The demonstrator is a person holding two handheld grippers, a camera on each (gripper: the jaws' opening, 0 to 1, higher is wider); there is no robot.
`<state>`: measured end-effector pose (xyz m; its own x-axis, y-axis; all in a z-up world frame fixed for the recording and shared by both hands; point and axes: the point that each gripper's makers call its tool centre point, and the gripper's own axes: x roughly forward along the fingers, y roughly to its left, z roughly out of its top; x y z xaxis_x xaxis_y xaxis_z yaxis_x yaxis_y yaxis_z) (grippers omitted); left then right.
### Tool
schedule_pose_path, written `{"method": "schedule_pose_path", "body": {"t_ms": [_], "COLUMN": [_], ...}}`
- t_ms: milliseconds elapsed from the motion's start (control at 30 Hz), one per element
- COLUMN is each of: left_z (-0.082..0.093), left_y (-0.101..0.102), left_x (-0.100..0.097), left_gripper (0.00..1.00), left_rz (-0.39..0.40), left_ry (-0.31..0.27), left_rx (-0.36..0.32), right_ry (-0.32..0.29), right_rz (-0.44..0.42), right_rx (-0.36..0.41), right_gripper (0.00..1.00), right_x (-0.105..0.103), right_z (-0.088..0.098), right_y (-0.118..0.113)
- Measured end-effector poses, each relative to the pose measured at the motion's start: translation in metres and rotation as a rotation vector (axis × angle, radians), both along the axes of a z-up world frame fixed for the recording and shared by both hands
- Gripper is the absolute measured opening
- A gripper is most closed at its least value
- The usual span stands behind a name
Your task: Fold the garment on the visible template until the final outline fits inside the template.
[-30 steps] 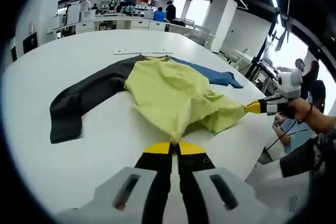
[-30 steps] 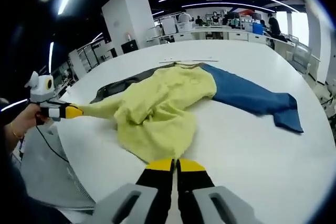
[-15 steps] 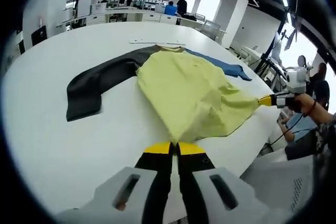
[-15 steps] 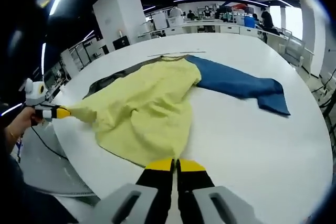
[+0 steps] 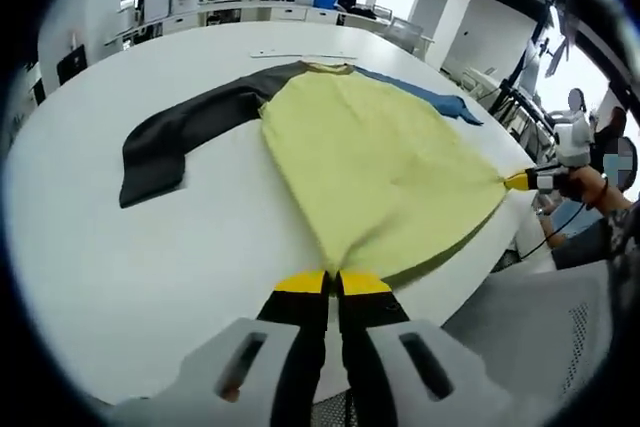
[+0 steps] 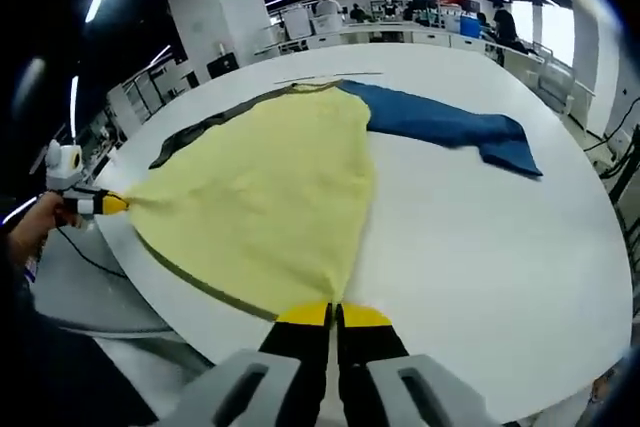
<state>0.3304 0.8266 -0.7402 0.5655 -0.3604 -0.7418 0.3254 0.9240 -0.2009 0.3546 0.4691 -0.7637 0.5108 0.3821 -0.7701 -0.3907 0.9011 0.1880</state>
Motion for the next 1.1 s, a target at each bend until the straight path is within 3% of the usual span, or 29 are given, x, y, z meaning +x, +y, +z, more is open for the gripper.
{"method": "schedule_pose_path", "body": {"t_ms": [167,300,433,800,1100], "left_z": [-0.007,-0.011,-0.015,-0.020,-0.025], "left_y": [-0.001,-0.005,-0.003,-0.003,-0.002], "left_x": [-0.008,-0.015,-0.021,-0.027,-0.035], "left_gripper": [0.00,0.00,0.00,0.00,0.01], "left_rz": [-0.010,-0.022,-0.032,-0.033,-0.039], "left_ry": [0.033,0.051,0.071,0.085,0.128], "left_rx": [0.008,0.014,0.052,0.060,0.086], "right_ry": [-0.005,0.012,0.031,0.053,0.064], "right_rz": [0.010,-0.013,0.023,0.009,0.056], "right_rx": [-0.051,-0.037,-0.035,-0.028,-0.066], "right_gripper": [0.00,0.00,0.00,0.00,0.00], "right_x": [0.002,0.002,-0.004,-0.007,-0.008], "right_z": [-0.004,-0.006,-0.007,-0.010,-0.010], "right_y": [-0.006,-0.011,-0.008,-0.009,-0.008]}}
